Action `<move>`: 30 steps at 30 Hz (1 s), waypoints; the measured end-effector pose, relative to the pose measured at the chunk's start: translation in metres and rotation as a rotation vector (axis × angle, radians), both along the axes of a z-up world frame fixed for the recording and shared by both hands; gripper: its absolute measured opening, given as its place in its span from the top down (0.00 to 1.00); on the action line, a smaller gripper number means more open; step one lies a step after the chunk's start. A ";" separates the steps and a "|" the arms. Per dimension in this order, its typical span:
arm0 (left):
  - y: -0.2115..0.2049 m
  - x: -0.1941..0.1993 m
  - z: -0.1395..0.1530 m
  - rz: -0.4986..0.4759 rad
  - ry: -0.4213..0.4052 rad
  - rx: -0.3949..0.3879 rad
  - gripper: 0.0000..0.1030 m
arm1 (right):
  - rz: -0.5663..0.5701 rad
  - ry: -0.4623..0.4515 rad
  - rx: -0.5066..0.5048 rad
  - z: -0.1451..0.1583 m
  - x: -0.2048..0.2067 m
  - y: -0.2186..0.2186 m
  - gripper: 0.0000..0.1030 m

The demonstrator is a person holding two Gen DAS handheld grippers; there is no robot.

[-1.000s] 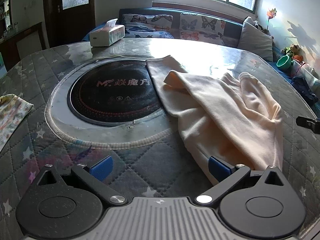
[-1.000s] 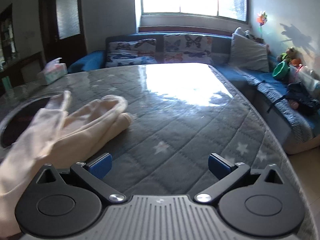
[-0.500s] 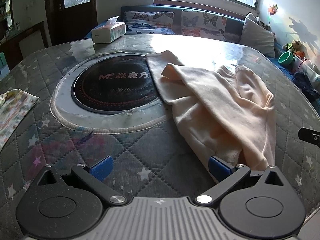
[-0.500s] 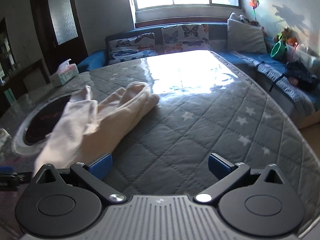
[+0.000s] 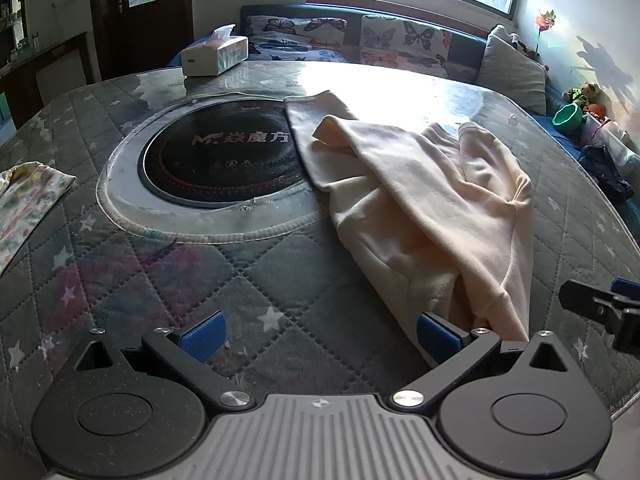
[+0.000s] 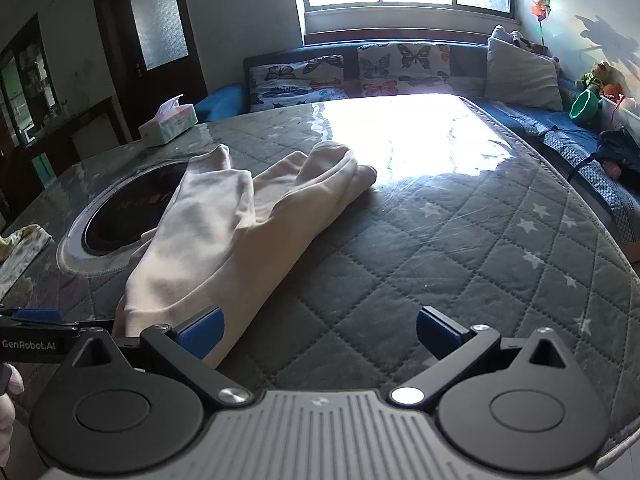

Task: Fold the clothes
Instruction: 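Move both tools toward the crumpled cream sweatshirt on the table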

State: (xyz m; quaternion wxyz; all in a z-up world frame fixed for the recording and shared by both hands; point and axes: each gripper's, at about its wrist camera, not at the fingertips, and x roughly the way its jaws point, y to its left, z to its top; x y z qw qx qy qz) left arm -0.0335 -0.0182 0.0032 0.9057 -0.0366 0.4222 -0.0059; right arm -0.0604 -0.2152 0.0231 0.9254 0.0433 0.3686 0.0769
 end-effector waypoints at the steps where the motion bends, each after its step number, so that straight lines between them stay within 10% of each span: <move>1: 0.000 -0.001 0.000 0.001 0.000 -0.001 0.00 | -0.001 0.006 -0.001 0.000 -0.001 0.000 0.00; 30: -0.007 -0.017 -0.002 -0.015 0.007 0.000 0.00 | 0.027 -0.023 -0.007 0.005 -0.022 0.009 0.00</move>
